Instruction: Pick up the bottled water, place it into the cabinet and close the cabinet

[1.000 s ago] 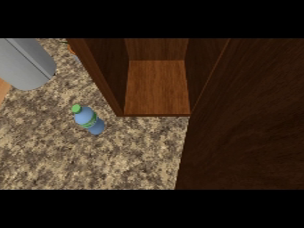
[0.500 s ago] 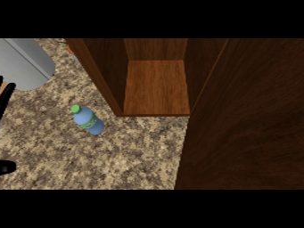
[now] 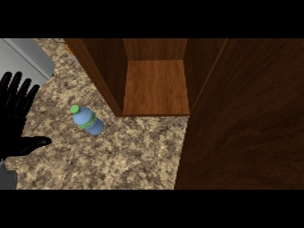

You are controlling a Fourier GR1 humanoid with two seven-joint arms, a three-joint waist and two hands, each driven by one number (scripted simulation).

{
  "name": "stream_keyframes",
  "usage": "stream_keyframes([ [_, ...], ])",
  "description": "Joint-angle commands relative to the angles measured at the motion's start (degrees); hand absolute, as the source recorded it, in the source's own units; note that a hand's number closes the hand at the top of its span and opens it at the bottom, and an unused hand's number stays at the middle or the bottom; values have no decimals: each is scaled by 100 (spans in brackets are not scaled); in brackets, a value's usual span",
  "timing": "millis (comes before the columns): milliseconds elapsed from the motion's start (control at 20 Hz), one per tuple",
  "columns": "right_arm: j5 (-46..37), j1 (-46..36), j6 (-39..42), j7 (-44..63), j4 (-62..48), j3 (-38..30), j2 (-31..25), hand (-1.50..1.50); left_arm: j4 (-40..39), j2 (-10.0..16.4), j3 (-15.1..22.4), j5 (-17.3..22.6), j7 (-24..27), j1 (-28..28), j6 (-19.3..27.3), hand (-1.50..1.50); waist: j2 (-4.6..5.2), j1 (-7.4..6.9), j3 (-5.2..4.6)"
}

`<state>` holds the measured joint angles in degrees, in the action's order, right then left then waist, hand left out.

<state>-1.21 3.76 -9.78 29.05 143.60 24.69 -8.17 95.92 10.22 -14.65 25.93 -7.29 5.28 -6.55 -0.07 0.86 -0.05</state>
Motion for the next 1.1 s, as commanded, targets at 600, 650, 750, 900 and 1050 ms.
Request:
stream_keyframes([
  [600, -213, 41, -152, 341, 905, 95, -302, -150, -3246, -115, 3, -851, 2327, 552, -723, -150, 10, -4, -1],
  [650, -457, 179, -256, 420, 1078, 398, -266, -150, -3010, -311, 148, -904, 2301, 418, -591, -150, -4, -11, 0],
  [750, -434, -219, -303, 727, 1071, 202, -324, -150, -3699, -134, 14, -976, 2776, 526, -853, -150, 7, 9, -7],
  [900, -285, -128, -311, 528, 963, 10, -323, -150, -3966, -235, 74, -1102, 2868, 724, -636, -150, 3, -13, 1],
  [1050, -346, -123, -310, 741, 1093, 174, -415, -150, -4925, -112, -36, -1202, 3394, 958, -854, -150, 11, 29, -5],
])
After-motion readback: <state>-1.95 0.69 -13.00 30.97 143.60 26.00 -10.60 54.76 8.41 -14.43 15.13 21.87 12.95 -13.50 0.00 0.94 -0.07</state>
